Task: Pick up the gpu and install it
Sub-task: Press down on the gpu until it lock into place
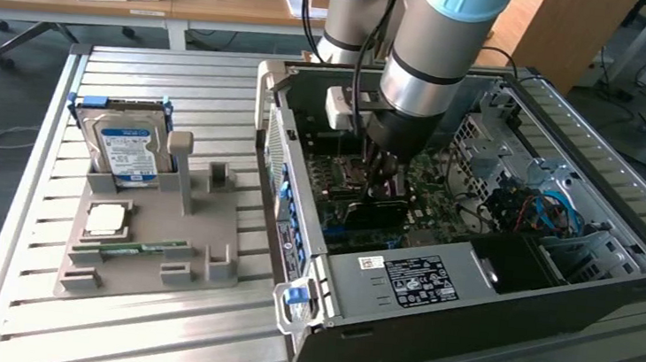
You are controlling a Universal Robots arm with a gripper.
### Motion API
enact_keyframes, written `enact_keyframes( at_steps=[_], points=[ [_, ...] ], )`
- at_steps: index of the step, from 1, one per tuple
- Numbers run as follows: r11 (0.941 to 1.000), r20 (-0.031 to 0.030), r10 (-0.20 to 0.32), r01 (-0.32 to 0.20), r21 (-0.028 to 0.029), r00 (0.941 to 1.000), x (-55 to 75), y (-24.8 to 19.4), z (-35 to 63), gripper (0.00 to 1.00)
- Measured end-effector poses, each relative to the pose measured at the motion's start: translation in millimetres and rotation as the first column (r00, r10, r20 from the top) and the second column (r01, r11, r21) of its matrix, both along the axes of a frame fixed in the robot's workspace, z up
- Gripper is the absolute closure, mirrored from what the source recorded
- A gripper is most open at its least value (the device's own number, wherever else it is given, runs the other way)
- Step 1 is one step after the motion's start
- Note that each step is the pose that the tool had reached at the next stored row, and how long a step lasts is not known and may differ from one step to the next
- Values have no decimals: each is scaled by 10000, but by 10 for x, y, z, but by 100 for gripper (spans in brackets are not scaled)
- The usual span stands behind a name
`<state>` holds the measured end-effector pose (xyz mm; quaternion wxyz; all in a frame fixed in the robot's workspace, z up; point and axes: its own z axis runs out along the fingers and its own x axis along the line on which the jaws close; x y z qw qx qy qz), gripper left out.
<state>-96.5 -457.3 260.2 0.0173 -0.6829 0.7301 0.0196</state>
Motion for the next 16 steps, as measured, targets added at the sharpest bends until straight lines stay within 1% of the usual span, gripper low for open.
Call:
enact_keyframes(
  at_steps=[3,6,7,10,16],
  points=[
    [10000,1,0,0,2,10000,0,0,2,89],
    [10000,9,-1,1,15,10000,0,2,25,89],
    [10000,3,-1,1,3,10000,0,1,46,89],
    [10000,1,-1,1,2,10000,0,0,109,89],
    [10000,1,-1,1,1,10000,0,0,290,89]
  ],
)
